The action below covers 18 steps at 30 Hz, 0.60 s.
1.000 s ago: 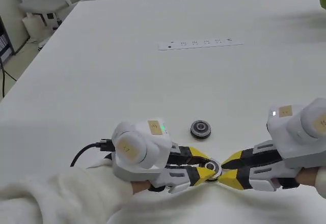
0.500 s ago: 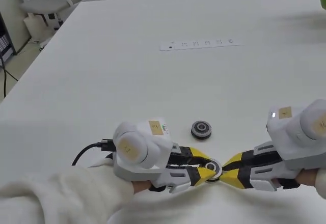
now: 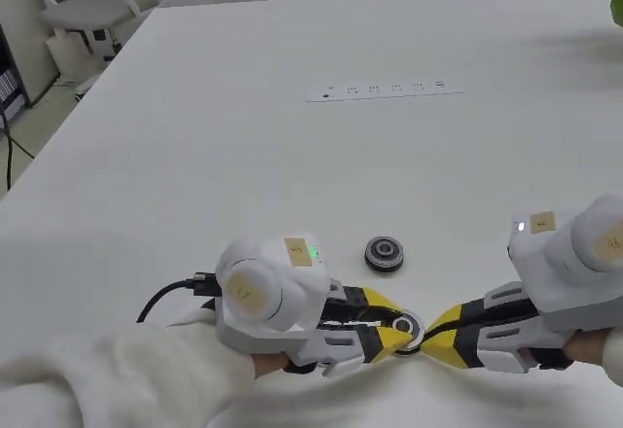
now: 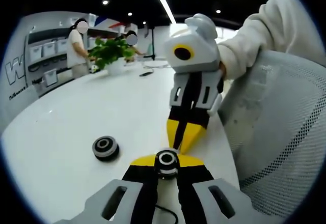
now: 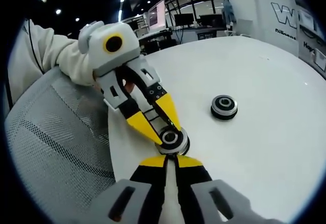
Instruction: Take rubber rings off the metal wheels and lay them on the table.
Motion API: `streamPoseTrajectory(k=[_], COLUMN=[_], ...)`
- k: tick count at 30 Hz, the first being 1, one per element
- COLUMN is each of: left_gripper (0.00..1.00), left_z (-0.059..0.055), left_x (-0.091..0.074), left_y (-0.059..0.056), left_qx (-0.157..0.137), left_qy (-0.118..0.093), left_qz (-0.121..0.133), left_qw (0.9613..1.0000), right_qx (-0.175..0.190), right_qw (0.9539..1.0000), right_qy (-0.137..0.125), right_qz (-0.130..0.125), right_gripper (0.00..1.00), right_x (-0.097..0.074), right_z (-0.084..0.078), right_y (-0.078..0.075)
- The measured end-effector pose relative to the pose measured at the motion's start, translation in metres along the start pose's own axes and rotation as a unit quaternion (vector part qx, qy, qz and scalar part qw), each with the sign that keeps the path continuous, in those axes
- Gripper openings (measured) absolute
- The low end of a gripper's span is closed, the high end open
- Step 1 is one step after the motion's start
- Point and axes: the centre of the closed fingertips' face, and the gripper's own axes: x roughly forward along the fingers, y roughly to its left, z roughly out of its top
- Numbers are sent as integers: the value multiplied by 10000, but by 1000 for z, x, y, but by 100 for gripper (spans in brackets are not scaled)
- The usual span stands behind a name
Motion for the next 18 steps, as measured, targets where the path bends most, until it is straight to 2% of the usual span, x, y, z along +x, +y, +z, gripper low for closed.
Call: streamPoseTrajectory(k=[2,5,8,11,13,18], left_gripper=[14,14,14,14,14,14], left_z=[0,0,-1,-1,-1,-1], left_x=[0,0,0,0,0,0], left_y=[0,0,0,0,1,1], left_qx=[-2,1,3,-10,-5,-28], left_qy=[-11,-12,-13,-17,-13,-46], left_qz=[-2,-4,-5,-8,-7,10], left_qw=[10000,10000,10000,10000,10000,10000], right_qx=[218,89,117,-56,-161,-36], right_qw=[9997,9999,9999,9999,9998,9999], right_qy=[-61,-11,1,-36,-6,-68], right_qz=[87,-100,-105,-112,-111,-70], right_gripper=[8,12,11,16,16,13], right_x=[-1,-1,-1,3,3,2], right_z=[2,1,0,1,1,3], right_y=[2,-6,-6,-4,-5,-5])
